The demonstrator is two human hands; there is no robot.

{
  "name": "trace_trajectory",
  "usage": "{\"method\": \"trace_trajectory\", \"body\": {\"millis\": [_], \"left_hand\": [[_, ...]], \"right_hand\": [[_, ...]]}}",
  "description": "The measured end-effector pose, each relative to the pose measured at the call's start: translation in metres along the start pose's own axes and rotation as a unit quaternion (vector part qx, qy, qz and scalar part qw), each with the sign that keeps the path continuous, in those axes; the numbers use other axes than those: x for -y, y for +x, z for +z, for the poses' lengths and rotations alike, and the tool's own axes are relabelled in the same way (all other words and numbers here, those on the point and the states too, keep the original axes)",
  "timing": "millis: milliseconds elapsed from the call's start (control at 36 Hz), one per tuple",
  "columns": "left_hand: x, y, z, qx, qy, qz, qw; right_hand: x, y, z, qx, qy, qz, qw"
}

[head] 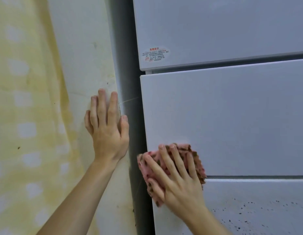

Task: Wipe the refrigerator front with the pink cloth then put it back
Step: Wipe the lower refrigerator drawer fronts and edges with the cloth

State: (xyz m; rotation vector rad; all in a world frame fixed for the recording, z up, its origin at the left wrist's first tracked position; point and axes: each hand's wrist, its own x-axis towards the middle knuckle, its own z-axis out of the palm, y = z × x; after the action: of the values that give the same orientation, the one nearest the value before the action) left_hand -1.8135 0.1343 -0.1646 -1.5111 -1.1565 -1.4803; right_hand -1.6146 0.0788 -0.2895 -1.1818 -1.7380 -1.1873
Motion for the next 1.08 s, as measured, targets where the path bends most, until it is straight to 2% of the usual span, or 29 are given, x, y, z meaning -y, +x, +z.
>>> {"method": "trace_trajectory", "body": {"millis": [139, 389, 583, 806, 861, 972, 1083], "left_hand": [[-0.003, 0.0, 0.002, -0.008, -0.001, -0.005, 1.0], [-0.002, -0.001, 0.007, -0.019, 0.003, 0.006, 1.0], [-0.004, -0.001, 0.004, 0.002, 0.011, -0.013, 1.0], [-0.002, -0.002, 0.005, 0.002, 0.006, -0.019, 1.0], [-0.002, -0.002, 0.004, 0.005, 0.005, -0.019, 1.0], [-0.001, 0.001, 0.0, 0.023, 0.004, -0.016, 1.0], [-0.003, 0.005, 0.001, 0.003, 0.011, -0.017, 1.0]], "right_hand": [[-0.004, 0.026, -0.003, -0.008, 0.012, 0.01, 1.0], [-0.024, 0.192, -0.043, -0.131, 0.039, 0.145, 0.98], [-0.02, 0.149, -0.033, -0.109, 0.04, 0.1, 0.988], [-0.022, 0.029, -0.009, -0.005, -0.026, 0.023, 0.999], [-0.03, 0.029, -0.01, -0.003, -0.025, 0.012, 1.0], [-0.04, 0.052, -0.018, -0.017, -0.005, 0.044, 0.999], [-0.073, 0.121, -0.041, -0.076, 0.006, 0.083, 0.994]]}}
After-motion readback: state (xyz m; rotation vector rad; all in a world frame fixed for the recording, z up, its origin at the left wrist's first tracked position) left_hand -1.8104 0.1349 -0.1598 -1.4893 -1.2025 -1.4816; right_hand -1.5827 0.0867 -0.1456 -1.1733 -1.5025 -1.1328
